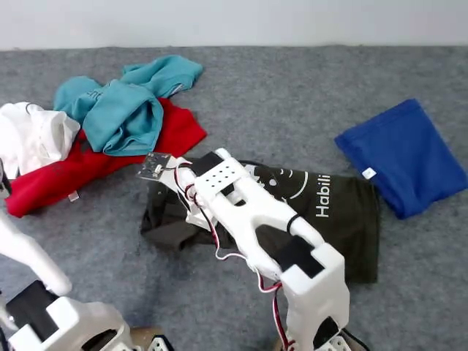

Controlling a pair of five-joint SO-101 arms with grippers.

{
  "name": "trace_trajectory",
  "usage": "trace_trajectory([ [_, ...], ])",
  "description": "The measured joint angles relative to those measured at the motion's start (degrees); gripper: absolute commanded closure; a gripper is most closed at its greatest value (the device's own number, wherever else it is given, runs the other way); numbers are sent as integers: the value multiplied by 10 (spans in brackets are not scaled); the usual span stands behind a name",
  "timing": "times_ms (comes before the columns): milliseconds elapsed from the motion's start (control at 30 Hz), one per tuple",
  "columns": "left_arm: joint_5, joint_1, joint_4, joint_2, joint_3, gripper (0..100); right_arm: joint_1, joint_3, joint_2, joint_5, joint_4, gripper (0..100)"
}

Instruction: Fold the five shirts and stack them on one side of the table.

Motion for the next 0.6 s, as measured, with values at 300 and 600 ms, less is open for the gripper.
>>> trace_trajectory([
  [300, 0, 0, 0, 0, 0, 885, 26, -10, 33, 0, -18, 786],
  [600, 0, 0, 0, 0, 0, 885, 40, -39, 33, -22, -19, 786],
])
